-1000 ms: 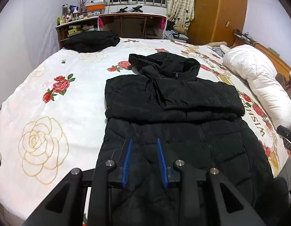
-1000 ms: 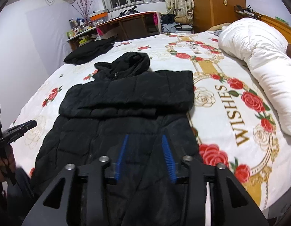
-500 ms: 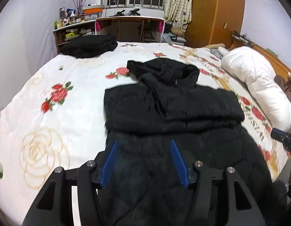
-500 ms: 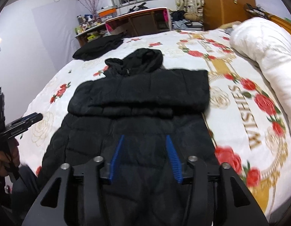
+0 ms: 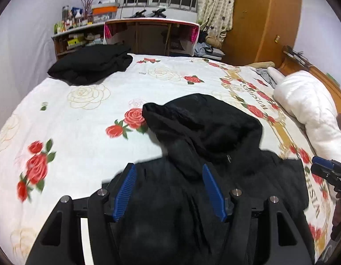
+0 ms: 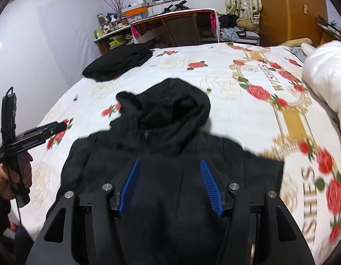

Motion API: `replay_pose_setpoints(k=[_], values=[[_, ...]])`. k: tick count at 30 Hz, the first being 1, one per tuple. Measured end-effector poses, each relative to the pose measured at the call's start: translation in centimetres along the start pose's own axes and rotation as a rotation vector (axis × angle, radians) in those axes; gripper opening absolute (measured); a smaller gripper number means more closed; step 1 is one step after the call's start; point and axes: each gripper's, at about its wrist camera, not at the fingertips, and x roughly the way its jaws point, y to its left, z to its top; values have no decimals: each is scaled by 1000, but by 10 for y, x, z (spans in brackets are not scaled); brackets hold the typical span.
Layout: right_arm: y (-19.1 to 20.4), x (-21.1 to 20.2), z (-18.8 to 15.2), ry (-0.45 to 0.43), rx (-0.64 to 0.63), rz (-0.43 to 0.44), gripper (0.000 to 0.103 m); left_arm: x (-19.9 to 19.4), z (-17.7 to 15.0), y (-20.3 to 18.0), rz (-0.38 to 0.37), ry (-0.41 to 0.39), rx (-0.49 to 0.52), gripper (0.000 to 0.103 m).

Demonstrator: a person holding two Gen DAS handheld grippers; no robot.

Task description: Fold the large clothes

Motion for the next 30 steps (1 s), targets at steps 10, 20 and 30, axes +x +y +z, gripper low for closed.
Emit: replay_pose_setpoints(k=[10,20,30], values=[[-31,112,94,71,-34,-25,57,113,78,23,31,39,-3,66],[-55,229,138,219,-20,-51,57,224,117,24,73,142,22,66],[-52,232,129,248,-24,-31,9,225,87,19,43,172,4,12]])
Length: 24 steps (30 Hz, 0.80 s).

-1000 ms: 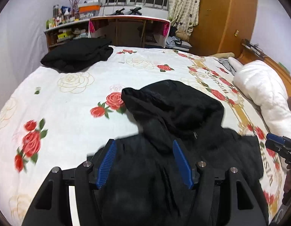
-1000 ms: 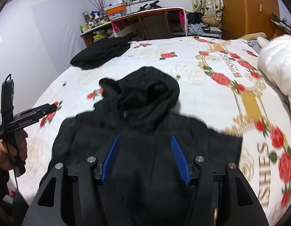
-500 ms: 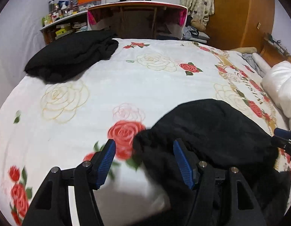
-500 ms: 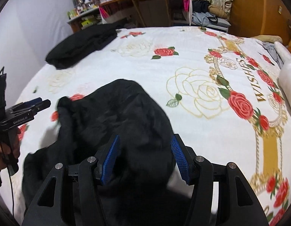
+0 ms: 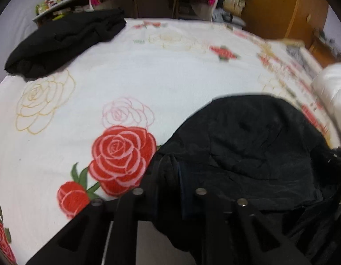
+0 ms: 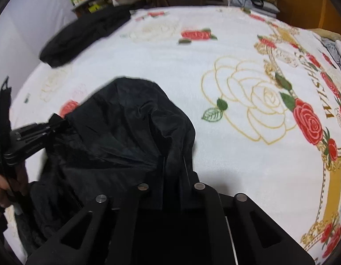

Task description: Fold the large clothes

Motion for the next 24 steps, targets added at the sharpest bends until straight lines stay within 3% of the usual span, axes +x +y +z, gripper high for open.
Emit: replay_pose_setpoints(k=[8,13,16,21,22,24], values=[[28,-98,-23,-177,-65,2,6,-113,-18,-20,-6,-218,47,10],[49,-157,-71,-283,-134,11,6,-189,-60,-21,-37,-347,39,10],[55,-173,-108,-311,-144,23,6,-215,-96,-19,-62,-351,24,13],[54,-166,-157,-274,-110,33,6,-232,-152,-5,-95,-267,-13,21],[53,-164,-164,-268,-100,36,6,-236,-160,-4,-100,-259,-13,27],[49,-162,-170,-262,-86,47,6,-245,-163,-8,-111,-266,11,50]])
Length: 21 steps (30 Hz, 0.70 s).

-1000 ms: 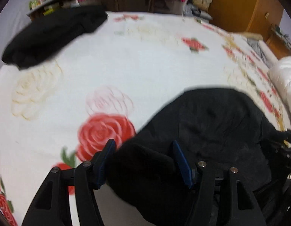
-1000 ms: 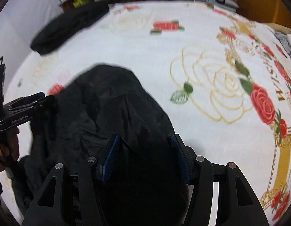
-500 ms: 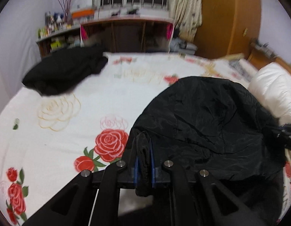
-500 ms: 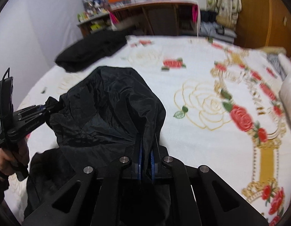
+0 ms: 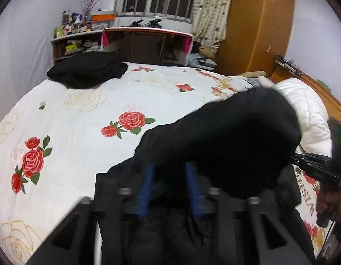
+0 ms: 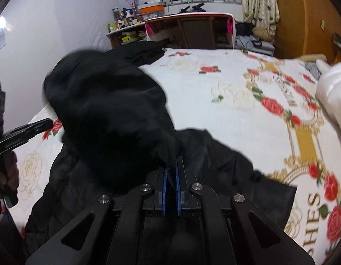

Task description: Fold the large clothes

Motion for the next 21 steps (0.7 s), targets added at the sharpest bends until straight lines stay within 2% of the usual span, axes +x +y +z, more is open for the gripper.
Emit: replay_pose_setpoints(k=[1,2,7,9,13,14,15,16,17,18,21], values=[[1,-2,-3,-3,3,0,6,-2,4,-5,-11,-10,17,63],[0,-1,-2,-5,9,4,6,-3,10,-12,-29,-21,41,67],[-1,-2,-2,-6,19,4,6,9,34,-47,-110,-36,127,68],[0,0,-2,-1,4,-2,6,20,45,-57,-116,-39,170,68],[-3,2,-4,-1,7,-7,6,47,56,-63,-168,14,205,68],[-3,3,-4,-1,9,-8,6,55,58,-62,-175,36,209,60],[-4,5,-3,-3,8,-15,6,62,59,-61,-174,49,215,48],[-4,7,-2,-5,5,-22,5,66,58,-61,-169,63,214,16],[-5,9,1,-7,-3,-31,5,71,59,-59,-167,72,199,10],[-4,11,5,-12,-14,-44,5,72,62,-56,-159,62,184,10],[-1,9,28,-64,-45,-80,5,55,67,-61,-127,-33,187,7]])
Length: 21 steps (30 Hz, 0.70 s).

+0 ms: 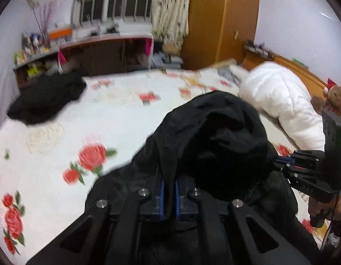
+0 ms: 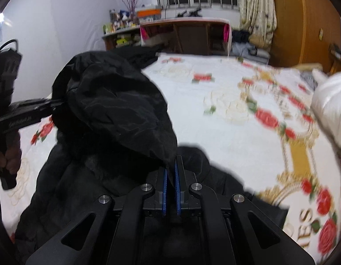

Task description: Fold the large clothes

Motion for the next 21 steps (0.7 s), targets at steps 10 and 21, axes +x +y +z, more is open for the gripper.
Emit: replay_pose_setpoints(k=[10,21], values=[[12,-18,-66,17,4,-60,5,-43,-112,-39,-43,51,9,6],[3,-67,-112,117,189,-16,6,-65,-156,-50,-62,150,-32,6]])
